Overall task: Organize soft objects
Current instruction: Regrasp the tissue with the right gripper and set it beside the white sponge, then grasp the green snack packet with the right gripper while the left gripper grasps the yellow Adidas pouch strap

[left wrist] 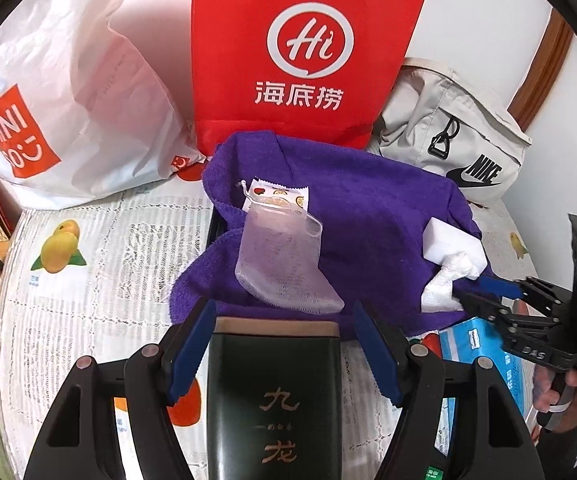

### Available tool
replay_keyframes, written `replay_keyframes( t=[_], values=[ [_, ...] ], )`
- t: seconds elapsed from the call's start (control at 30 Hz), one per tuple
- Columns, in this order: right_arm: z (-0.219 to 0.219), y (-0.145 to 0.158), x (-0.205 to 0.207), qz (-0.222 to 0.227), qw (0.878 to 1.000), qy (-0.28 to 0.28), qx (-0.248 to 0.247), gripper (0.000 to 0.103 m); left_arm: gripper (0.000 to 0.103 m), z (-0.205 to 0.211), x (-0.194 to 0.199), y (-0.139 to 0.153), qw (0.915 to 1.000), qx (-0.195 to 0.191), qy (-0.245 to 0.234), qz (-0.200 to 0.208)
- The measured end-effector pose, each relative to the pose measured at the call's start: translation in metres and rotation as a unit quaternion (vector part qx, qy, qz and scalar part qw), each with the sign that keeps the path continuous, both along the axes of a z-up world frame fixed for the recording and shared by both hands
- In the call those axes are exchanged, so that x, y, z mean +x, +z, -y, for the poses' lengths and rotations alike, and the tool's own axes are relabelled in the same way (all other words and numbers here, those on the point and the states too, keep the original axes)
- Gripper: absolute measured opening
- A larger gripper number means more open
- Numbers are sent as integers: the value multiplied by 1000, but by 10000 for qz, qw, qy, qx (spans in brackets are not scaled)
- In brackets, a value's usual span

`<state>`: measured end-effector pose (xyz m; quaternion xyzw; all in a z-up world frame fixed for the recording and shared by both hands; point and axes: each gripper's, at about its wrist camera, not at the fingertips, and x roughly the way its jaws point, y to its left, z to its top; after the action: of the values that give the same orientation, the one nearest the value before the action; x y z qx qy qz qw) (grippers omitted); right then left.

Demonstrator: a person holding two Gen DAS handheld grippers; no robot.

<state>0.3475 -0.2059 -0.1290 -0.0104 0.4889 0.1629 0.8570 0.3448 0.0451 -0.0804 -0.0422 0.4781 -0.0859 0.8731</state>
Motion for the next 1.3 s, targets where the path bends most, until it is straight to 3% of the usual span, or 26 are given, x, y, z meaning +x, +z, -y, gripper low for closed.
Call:
replay_keyframes(
  t=[0.17, 0.37, 0.6, 0.77, 0.83, 0.93, 1.17, 1.27, 1.3],
  values=[
    [16, 15, -21, 98, 9997, -205, 113, 56, 69, -6, -18, 13, 9999, -29, 59, 142],
    [17, 38, -74, 462, 9987, -175, 140, 56, 69, -12, -57, 24, 9995, -3, 78, 290],
    [9, 47, -142, 719, 9970, -67, 290, 56, 69, -17, -107, 12, 9997, -59, 102, 200],
    [4, 39, -178, 726, 9970, -10, 257, 56, 69, -14, -140, -9, 9999, -56, 100, 41],
    [4, 33, -193, 694, 9972, 32, 272, 57, 79, -13, -151, -18, 9999, -110, 98, -10],
    [3, 23, -207, 630, 9977, 108, 226, 57, 80, -15, -164, -37, 9996, -107, 218, -142],
    [-4, -11, -226, 352, 9989, 243, 202, 62, 80, -16, -174, -67, 9986, -303, 285, -321],
    [-13, -21, -229, 292, 9988, 371, 138, 62, 76, -13, -176, -73, 9990, -293, 285, -207],
    [-15, -24, -230, 289, 9987, 402, 135, 63, 69, -13, -177, -73, 9991, -296, 265, -173]
  ],
)
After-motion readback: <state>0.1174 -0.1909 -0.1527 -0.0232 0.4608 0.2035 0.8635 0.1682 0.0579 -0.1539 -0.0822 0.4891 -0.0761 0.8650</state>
